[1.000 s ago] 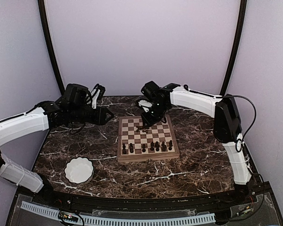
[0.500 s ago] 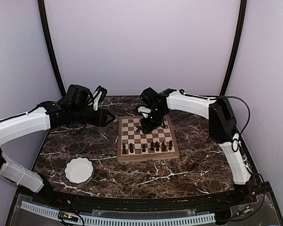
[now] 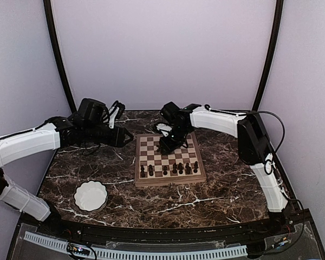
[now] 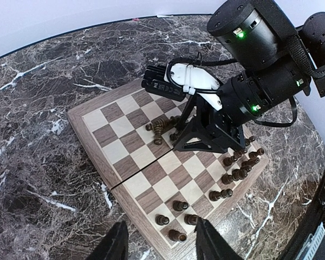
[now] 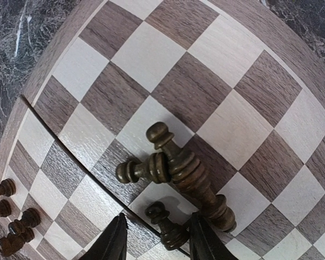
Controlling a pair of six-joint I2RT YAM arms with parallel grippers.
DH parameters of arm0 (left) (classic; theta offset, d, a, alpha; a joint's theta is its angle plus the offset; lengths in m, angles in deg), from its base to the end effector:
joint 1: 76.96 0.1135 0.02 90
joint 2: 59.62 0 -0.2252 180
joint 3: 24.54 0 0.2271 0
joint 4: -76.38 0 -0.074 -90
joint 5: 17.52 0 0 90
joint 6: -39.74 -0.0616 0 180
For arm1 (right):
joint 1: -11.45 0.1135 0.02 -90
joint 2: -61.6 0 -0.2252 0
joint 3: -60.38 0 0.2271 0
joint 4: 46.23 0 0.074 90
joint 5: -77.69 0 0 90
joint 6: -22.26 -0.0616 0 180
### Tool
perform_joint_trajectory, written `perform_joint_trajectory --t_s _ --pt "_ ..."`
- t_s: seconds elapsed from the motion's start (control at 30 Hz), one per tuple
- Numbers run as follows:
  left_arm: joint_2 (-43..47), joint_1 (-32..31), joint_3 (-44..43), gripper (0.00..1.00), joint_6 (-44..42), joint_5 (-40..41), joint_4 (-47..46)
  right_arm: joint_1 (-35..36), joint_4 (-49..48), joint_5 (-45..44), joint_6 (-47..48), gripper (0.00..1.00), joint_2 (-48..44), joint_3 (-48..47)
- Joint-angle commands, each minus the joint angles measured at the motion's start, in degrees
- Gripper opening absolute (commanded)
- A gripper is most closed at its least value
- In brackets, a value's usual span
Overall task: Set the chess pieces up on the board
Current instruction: Pick up the pawn from the chessboard.
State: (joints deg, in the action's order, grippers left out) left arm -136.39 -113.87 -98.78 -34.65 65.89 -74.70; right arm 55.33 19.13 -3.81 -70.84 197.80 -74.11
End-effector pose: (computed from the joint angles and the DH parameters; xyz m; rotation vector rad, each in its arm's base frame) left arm 0.2442 -0.1922 0.2522 0.4736 2.1364 -0.6554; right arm 0.3268 0.3269 0.1383 -1.0163 2.6131 0.4177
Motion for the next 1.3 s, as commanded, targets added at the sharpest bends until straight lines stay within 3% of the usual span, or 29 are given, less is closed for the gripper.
perform_joint_trajectory --t_s 0.0,0.37,0.6,0.93,1.07,1.27 --pt "0.0 0.2 -2.0 0.45 -0.8 -0.6 1.0 0.3 -0.9 3.7 0.8 0.40 0.4 2.2" --pt "-1.1 0.2 -2.6 0.45 -0.9 -1.2 0.6 0.5 -0.3 -1.0 -0.2 0.26 1.1 1.8" --pt "-1.8 0.2 -2.6 0.45 -0.4 -0.5 0.6 2.3 0.3 -5.0 0.3 0.23 2.1 3.1" --pt "-3.5 1.4 -2.3 0.45 2.9 -2.0 -1.3 3.1 -4.1 -6.4 0.9 0.10 -7.4 11.8" --pt "-5.6 4.0 -1.7 0.45 8.2 -7.1 -4.9 3.3 -11.3 -0.7 2.1 0.09 -17.0 18.9" --pt "-11.9 6.7 -2.7 0.45 16.7 -23.8 -13.8 4.5 -17.1 3.0 6.4 0.09 -25.7 26.3"
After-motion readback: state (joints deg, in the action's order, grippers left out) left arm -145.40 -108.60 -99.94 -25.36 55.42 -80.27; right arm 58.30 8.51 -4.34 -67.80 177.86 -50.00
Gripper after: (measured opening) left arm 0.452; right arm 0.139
